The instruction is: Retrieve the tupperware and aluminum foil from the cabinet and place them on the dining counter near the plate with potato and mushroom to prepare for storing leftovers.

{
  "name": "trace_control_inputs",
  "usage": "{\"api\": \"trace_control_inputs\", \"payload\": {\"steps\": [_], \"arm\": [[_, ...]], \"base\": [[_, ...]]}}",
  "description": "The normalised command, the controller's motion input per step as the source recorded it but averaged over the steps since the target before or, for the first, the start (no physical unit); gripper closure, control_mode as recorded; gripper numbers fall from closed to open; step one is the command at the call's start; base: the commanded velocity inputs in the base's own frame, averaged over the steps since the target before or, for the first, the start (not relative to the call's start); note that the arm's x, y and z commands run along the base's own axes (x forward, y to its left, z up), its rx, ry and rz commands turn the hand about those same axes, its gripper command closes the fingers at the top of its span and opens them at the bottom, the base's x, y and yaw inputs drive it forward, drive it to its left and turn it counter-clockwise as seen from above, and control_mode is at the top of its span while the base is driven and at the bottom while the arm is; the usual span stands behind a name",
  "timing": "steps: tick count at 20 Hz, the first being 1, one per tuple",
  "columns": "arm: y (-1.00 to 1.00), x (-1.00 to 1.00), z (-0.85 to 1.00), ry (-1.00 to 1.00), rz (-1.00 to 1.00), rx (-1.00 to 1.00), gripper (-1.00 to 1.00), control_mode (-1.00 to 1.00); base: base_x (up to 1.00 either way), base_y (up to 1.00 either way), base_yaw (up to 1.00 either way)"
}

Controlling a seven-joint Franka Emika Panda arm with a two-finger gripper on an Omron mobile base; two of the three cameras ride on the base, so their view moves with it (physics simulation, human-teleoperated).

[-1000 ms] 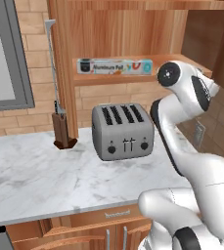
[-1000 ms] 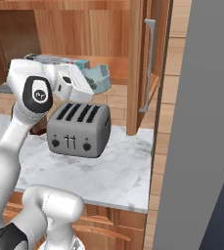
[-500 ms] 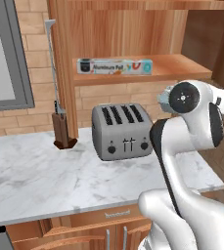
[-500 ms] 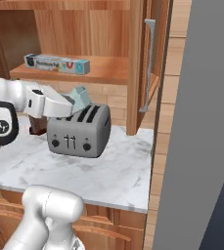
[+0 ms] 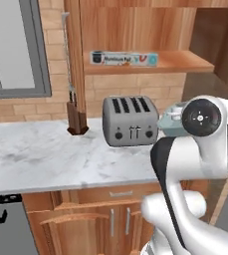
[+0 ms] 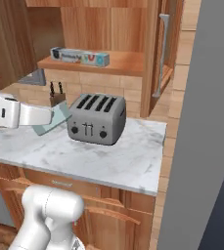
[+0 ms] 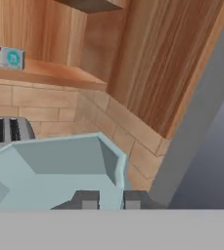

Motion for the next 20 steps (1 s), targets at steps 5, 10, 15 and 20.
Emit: {"api": "trace_control_inputs", "payload": {"steps": [5,10,15,20], "arm": [[0.0,0.0,0.0,0.0,0.0,0.0,1.0,1.0],[0.0,0.0,0.0,0.0,0.0,0.0,1.0,1.0],[0.0,0.0,0.0,0.0,0.0,0.0,1.0,1.0],[0.0,0.0,0.0,0.0,0.0,0.0,1.0,1.0]], "base": [[-1.0,0.38,0.53],[-0.77,0.65,0.75],[-0.2,0.48,0.86],[0.0,0.24,0.91]]}}
